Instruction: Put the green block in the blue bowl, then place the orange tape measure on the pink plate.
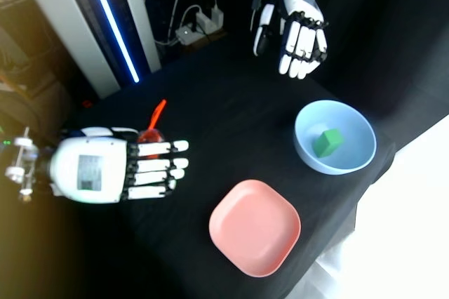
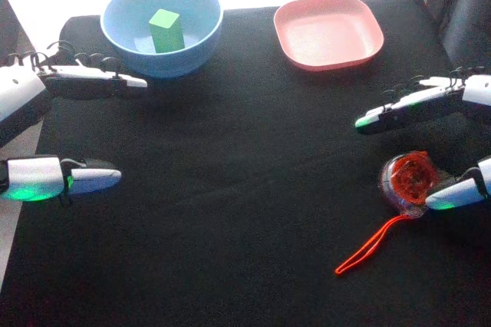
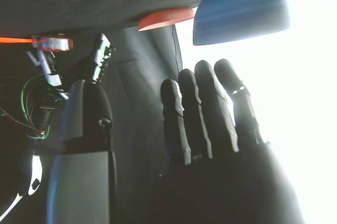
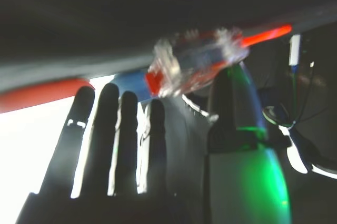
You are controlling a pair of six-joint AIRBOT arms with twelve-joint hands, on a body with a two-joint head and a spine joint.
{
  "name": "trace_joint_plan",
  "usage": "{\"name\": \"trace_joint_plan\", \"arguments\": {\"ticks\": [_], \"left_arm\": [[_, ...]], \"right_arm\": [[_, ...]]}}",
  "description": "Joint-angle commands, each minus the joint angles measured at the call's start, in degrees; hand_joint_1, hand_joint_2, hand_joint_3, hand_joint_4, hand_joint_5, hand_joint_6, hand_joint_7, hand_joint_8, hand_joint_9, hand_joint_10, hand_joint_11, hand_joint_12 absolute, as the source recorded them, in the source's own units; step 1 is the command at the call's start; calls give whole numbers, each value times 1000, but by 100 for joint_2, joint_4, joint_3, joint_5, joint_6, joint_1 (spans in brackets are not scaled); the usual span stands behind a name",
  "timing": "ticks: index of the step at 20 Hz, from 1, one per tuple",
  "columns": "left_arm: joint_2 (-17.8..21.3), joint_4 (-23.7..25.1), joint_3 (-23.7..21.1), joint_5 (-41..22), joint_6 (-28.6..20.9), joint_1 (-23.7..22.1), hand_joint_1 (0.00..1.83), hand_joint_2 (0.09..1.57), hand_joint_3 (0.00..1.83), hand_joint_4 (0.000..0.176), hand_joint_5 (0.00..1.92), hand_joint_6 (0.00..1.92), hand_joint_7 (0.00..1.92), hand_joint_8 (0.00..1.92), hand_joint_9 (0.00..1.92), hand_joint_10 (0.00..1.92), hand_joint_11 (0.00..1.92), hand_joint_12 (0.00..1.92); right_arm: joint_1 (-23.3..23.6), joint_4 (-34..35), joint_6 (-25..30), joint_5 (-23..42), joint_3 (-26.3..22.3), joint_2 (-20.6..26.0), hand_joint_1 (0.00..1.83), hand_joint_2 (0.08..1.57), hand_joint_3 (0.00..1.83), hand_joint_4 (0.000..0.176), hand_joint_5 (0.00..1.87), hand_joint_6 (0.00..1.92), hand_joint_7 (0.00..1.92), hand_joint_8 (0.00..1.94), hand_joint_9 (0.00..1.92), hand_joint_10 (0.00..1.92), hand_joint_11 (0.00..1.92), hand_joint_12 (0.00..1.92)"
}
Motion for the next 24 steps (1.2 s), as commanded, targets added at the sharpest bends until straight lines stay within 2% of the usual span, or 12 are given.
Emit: {"name": "trace_joint_plan", "arguments": {"ticks": [1,8,10,12,13,15,16,17,18,20,22,24], "left_arm": [[43,-79,-4,-718,-27,-26,986,998,0,22,594,0,533,1,475,6,15,1342],[42,-82,-4,-721,-27,-26,985,990,0,19,595,1,540,2,468,3,0,1342],[42,-86,-5,-728,-28,-26,984,993,0,5,593,0,541,2,478,5,0,1364],[42,-86,-5,-739,-29,-26,975,994,1,3,593,0,534,0,479,3,2,1342],[42,-86,-5,-740,-29,-26,979,990,0,4,598,2,536,1,487,6,12,1337],[42,-90,-5,-740,-34,-25,977,992,0,12,595,0,536,1,501,10,27,1337],[42,-91,-5,-741,-38,-24,977,994,1,15,593,0,533,0,496,7,28,1338],[42,-94,-6,-746,-39,-23,974,993,0,9,593,0,534,1,495,6,18,1336],[43,-96,-6,-752,-41,-23,968,997,2,4,591,0,537,1,500,8,24,1343],[44,-96,-6,-771,-41,-23,965,998,2,0,592,0,558,4,526,12,41,1314],[46,-98,-6,-779,-42,-23,976,1008,2,0,586,0,563,3,543,13,24,1351],[46,-99,-6,-780,-43,-21,978,1007,0,0,594,3,576,6,541,10,9,1363]], "right_arm": [[37,123,1,338,18,6,1234,922,0,147,455,0,406,0,453,2,1,1150],[38,-45,87,260,13,6,1267,920,3,109,473,1,427,4,456,4,7,1117],[38,-50,90,246,4,5,1265,921,2,104,496,8,449,10,496,18,64,1141],[38,-45,90,244,1,4,1268,953,5,77,536,6,488,9,546,22,133,1115],[38,-40,90,243,1,4,1313,947,1,40,593,6,560,14,652,47,295,1125],[37,-31,90,233,-5,3,1355,984,2,0,687,9,742,15,858,237,544,1160],[37,-27,90,230,-9,2,1370,984,1,0,768,22,856,88,779,760,604,1311],[37,-25,90,229,-14,0,1362,1096,0,0,895,12,938,854,732,1164,666,1504],[37,-25,90,229,-16,-7,1275,1150,0,0,922,604,895,1282,772,1272,718,1529],[37,-21,89,229,-17,-17,1263,1122,0,0,997,734,956,1241,886,1121,807,1433],[37,-4,89,229,-17,-18,1377,1108,0,0,1015,663,931,1111,956,1293,784,1396],[36,29,89,229,-17,-18,1261,1104,0,0,1085,658,946,1215,893,1219,801,1507]]}}
